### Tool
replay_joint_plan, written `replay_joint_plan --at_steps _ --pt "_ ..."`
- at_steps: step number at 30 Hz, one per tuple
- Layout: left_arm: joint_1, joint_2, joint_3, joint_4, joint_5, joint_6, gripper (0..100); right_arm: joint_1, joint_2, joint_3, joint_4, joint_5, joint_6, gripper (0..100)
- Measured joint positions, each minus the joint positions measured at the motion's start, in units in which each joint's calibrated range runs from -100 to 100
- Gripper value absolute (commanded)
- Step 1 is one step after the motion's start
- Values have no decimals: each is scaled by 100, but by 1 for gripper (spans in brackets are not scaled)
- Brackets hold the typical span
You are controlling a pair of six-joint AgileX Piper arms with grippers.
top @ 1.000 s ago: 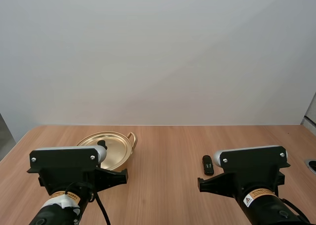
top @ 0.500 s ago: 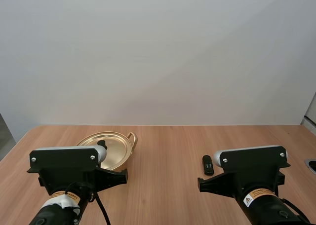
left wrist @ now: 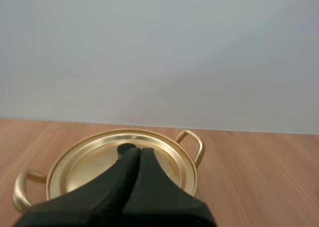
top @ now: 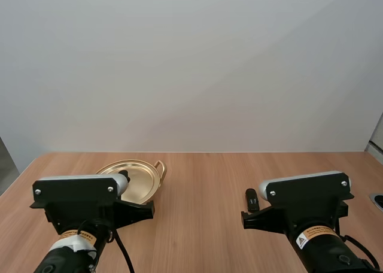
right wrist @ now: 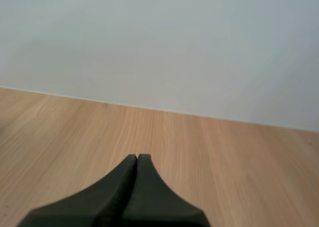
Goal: Open the pot, put the car inside, and close it
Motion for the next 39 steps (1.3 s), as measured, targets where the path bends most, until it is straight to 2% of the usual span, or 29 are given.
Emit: replay_joint_plan --at_steps 5,8,11,15,21,24,30,34,39 --pt "0 0 -469 96 -1322 51 0 0 0 0 -499 -1263 0 0" --pt "0 1 -881 300 -1888 240 0 0 0 -121 -571 -2072 0 0" --pt "0 1 -1471 305 -2030 400 0 0 0 -512 -571 -2662 0 0" --pt "0 1 -2161 235 -1555 572 0 0 0 -1188 -571 -2726 0 0" --pt "0 468 -2989 235 37 1286 0 0 0 -2380 -528 -1461 -75 0" --pt "55 1042 -3380 235 820 1652 0 0 199 -2730 -399 -704 -308 0" --pt "251 2193 -4246 57 2404 1960 0 0 430 -2770 508 873 -1145 0" --pt "260 2950 -4958 21 3418 1978 0 0 430 -2772 1006 1962 -1589 0" --pt "260 3902 -5689 334 4330 2133 0 0 430 -2759 1079 3199 -1637 0"
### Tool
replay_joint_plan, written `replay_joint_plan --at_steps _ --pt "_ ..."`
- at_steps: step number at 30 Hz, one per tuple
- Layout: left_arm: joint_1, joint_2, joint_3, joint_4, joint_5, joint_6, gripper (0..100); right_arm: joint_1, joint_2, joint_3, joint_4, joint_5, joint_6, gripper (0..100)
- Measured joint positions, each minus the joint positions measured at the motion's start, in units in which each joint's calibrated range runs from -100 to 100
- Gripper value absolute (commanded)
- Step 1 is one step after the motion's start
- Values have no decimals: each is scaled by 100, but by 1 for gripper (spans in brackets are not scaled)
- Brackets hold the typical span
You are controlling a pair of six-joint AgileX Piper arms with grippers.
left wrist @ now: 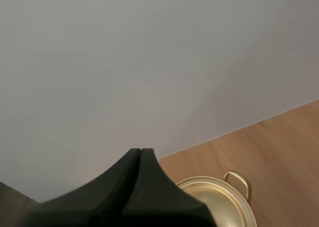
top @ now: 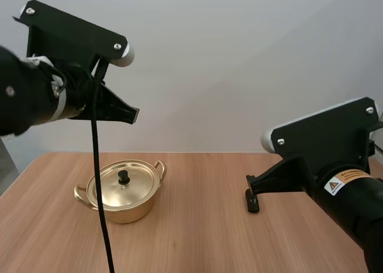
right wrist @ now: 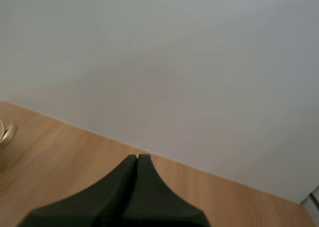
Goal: Open the pot, put the car inside, and close it
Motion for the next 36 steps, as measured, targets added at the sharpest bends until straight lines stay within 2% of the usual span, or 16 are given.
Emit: replay_joint_plan --at_steps 2,4,6,11,13,23,32,36 --pt "0 404 -146 251 96 -45 0 0 0 35 0 259 0 0" --pt "0 774 -150 382 120 -98 7 0 0 64 -10 320 -21 0" --pt "0 1179 -150 395 196 -120 22 0 0 95 -10 336 -78 0" --pt "0 2133 -150 372 425 -120 85 47 0 95 0 306 -78 0" --pt "0 2494 -150 372 472 -143 96 59 0 95 -13 306 -78 0" --pt "0 4170 -150 326 943 -178 95 65 0 95 -1 306 -78 0" --pt "0 4774 -150 326 842 -155 95 65 0 95 -1 306 -78 0" --pt "0 4972 -150 326 892 -155 92 65 0 95 -1 306 -78 0"
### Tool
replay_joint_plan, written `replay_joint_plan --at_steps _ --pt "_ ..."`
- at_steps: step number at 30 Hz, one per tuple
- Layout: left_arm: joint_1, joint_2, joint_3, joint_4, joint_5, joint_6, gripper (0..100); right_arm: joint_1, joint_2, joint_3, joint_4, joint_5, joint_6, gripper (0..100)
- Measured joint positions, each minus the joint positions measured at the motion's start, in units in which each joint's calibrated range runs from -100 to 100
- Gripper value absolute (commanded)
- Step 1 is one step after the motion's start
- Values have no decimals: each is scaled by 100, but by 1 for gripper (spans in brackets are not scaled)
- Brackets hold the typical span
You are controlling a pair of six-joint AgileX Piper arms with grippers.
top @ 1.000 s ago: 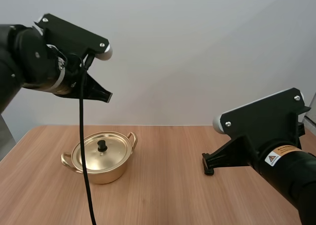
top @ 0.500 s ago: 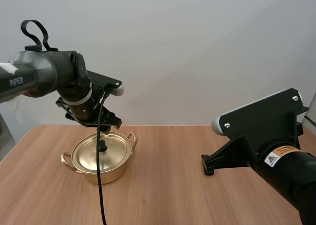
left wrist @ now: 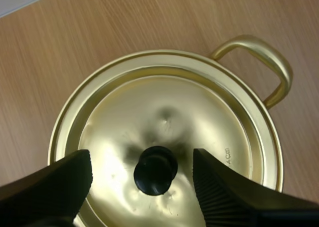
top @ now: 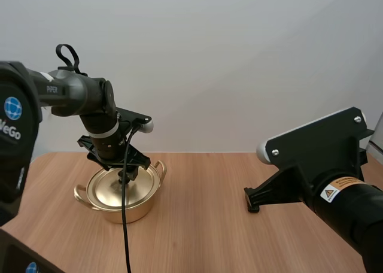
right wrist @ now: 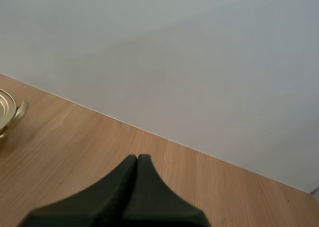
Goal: Open the pot, put the car inside, and close it
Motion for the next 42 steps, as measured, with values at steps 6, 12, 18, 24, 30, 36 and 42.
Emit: replay_joint_plan --at_steps 6,12,18,24,30,36,42 --pt "0 57 0 -10 -35 0 74 0 0 0 0 0 0 0" --pt "0 73 0 -10 -91 13 16 0 0 0 0 0 0 0" --pt "0 158 0 -10 -191 45 0 -8 0 0 0 0 0 0" --pt "0 -30 -300 -217 -263 45 0 -8 0 0 0 0 0 0" --pt "0 -800 -938 -1052 -492 225 0 -8 112 109 -55 236 -26 0" --pt "0 -1836 -1039 -1961 -1049 511 0 -8 668 284 -352 -292 -48 0" --pt "0 -3070 -1055 -2283 -1638 546 0 -115 1700 -50 -153 -475 -48 0"
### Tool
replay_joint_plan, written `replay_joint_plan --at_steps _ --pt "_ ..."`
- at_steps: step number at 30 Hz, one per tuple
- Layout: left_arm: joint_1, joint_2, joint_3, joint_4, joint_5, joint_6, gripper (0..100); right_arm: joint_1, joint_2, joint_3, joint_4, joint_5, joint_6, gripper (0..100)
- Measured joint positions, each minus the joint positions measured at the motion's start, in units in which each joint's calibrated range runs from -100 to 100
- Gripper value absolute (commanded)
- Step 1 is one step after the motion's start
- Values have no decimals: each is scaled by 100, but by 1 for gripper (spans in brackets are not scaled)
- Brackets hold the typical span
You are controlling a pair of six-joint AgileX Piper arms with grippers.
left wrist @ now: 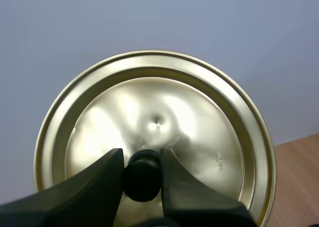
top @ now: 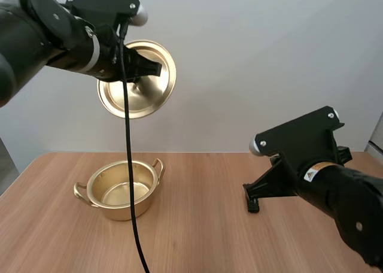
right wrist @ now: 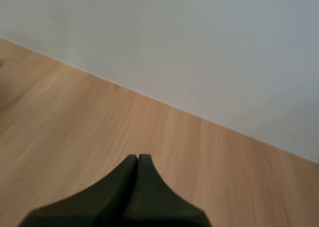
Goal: Open the pot, put the car inside, and close it
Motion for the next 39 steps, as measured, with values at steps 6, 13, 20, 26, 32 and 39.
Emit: replay_joint_plan --at_steps 6,13,20,26,32,39 --pt "8 -1039 -57 29 72 -95 0 0 1154 -886 244 808 0 0" --pt "211 -1209 -617 11 164 -140 0 0 2466 -1669 130 1217 -31 59" --pt "262 -1209 -1382 11 188 -236 0 0 3831 -1764 54 734 125 97" --pt "262 -1209 -1734 11 320 -244 0 0 4991 -1764 109 595 194 94" --pt "262 -1209 -1748 31 333 -244 0 0 5896 -1764 197 473 194 94" --pt "262 -1209 -1748 31 333 -244 0 0 6370 -1764 197 278 194 91"
